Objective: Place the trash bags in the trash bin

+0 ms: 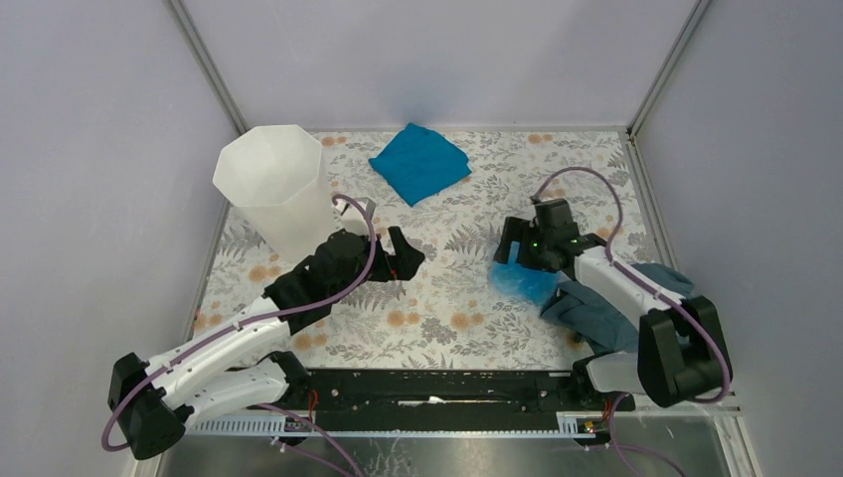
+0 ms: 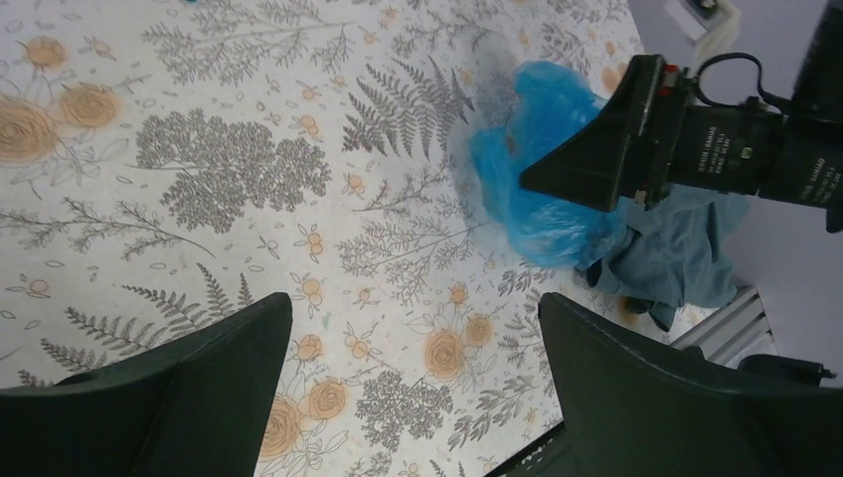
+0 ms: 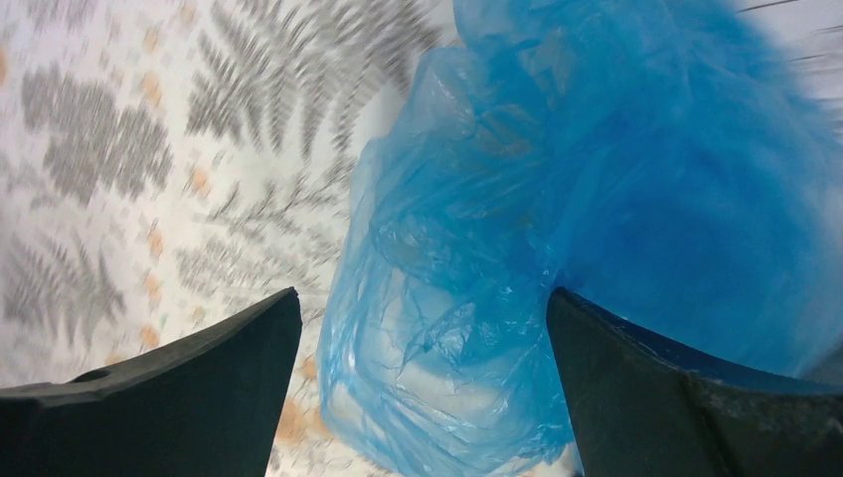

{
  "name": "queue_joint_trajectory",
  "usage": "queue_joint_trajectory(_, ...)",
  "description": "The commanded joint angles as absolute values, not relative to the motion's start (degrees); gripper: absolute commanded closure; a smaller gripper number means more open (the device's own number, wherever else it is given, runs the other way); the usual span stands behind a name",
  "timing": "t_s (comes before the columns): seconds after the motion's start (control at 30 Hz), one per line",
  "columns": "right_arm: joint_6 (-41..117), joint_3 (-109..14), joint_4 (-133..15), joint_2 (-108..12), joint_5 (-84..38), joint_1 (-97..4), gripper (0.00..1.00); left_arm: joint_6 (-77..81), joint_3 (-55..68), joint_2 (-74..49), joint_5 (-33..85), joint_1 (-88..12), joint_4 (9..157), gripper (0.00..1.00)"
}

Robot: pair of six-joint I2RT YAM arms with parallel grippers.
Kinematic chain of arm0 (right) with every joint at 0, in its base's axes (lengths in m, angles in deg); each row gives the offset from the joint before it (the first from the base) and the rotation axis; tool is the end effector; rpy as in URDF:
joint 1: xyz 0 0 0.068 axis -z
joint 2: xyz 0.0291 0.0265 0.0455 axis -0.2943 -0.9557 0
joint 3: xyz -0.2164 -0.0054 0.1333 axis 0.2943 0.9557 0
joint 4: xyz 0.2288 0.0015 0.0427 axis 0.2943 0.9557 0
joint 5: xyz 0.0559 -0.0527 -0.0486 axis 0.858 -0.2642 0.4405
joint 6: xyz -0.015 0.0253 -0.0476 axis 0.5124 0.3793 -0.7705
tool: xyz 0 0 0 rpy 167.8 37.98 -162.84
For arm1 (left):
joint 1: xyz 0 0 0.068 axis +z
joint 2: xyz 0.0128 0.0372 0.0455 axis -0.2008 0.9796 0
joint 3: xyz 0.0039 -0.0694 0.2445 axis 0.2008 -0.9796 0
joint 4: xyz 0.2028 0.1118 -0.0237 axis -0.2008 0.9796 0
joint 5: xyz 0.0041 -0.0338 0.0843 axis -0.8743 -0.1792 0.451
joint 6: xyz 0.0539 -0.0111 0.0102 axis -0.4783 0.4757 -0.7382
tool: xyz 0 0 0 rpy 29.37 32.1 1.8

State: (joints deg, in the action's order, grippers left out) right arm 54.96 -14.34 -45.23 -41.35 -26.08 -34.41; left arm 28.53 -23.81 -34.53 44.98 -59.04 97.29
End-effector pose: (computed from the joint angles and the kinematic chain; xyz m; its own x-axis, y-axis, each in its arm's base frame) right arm 0.2344 0.0762 0.2077 -0.7667 0.1826 -0.6155 -0.0466 0.9403 0.3371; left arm 0.1388 -0.1406 0.2826 -0.5885 -0.2642 -0.7641 0.3080 0.8006 -0.5140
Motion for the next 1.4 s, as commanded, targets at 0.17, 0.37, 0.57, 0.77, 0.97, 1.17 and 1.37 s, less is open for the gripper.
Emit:
queue_joint_trajectory(0.17,64.6,-17.4,-64.6,-47.3,6.7,-45.4,0.0,27.6,-29.2,-35.6,38.0,-59.2,88.7,0.01)
queue_joint_trajectory(0.37,57.0,-20.9,-50.4,-41.8,-7.3,-45.4,0.0,31.6,-31.2,-33.4,39.4,-59.2,88.1,0.01)
queue_joint_trajectory(0.57,52.6,-18.3,-43.5,-40.2,-20.1,-45.4,0.0,39.0,-32.7,-26.5,40.9,-58.9,87.3,0.07)
queue_joint_trajectory(0.77,54.8,-11.5,-50.9,-42.2,-15.4,-45.4,0.06,46.1,-38.1,-18.2,29.3,-55.2,72.1,0.19)
queue_joint_trajectory(0.97,54.4,-10.6,-52.6,-44.6,-14.8,-45.3,0.18,55.1,-43.5,-7.7,19.7,-53.5,48.7,0.42)
queue_joint_trajectory(1.17,54.3,-9.2,-53.9,-45.0,-14.4,-45.4,0.24,57.9,-43.9,-3.4,19.9,-54.2,40.1,0.47)
queue_joint_trajectory(1.37,53.8,-8.4,-54.1,-44.6,-15.9,-45.4,0.26,56.0,-44.4,-8.4,26.2,-56.8,45.5,0.4)
